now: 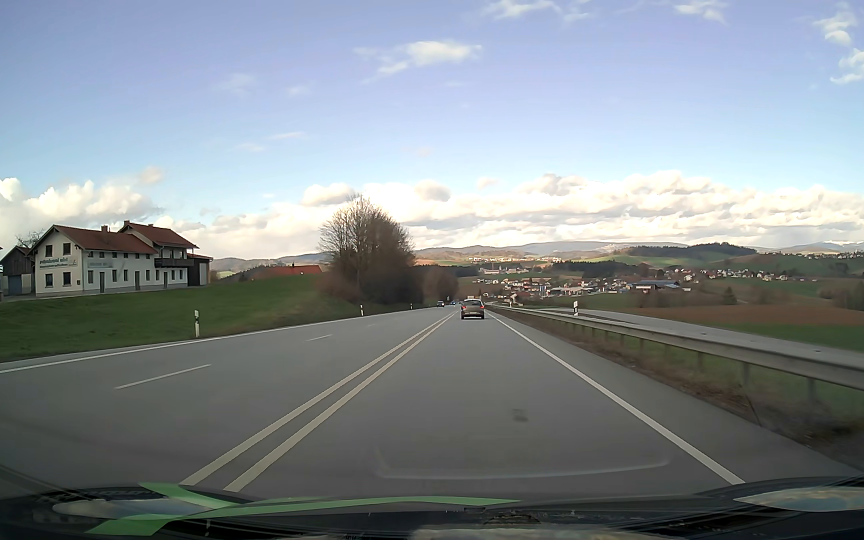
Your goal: Follow the waypoints while adhering to traffic rules and regulations
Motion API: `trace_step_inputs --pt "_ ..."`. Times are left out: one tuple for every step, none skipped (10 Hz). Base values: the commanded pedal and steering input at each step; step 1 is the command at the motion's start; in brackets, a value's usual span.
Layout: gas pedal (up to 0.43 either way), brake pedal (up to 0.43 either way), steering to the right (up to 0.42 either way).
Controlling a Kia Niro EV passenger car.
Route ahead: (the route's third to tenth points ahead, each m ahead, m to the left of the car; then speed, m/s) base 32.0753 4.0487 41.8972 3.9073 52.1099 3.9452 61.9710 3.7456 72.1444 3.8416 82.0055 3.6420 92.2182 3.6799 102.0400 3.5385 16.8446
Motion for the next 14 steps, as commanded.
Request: trace_step_inputs --pt "0.020 0.000 -0.002" --pt "0.020 0.000 -0.002" --pt "0.020 0.000 -0.002" --pt "0.020 0.000 -0.002" --pt "0.020 0.000 -0.002" --pt "0.020 0.000 -0.002" --pt "0.020 0.000 -0.002" --pt "0.020 0.000 -0.002" --pt "0.020 0.000 -0.002" --pt "0.020 0.000 -0.002" --pt "0.020 0.000 -0.002" --pt "0.020 0.000 -0.002" --pt "0.020 0.000 -0.002" --pt "0.020 0.000 -0.002"
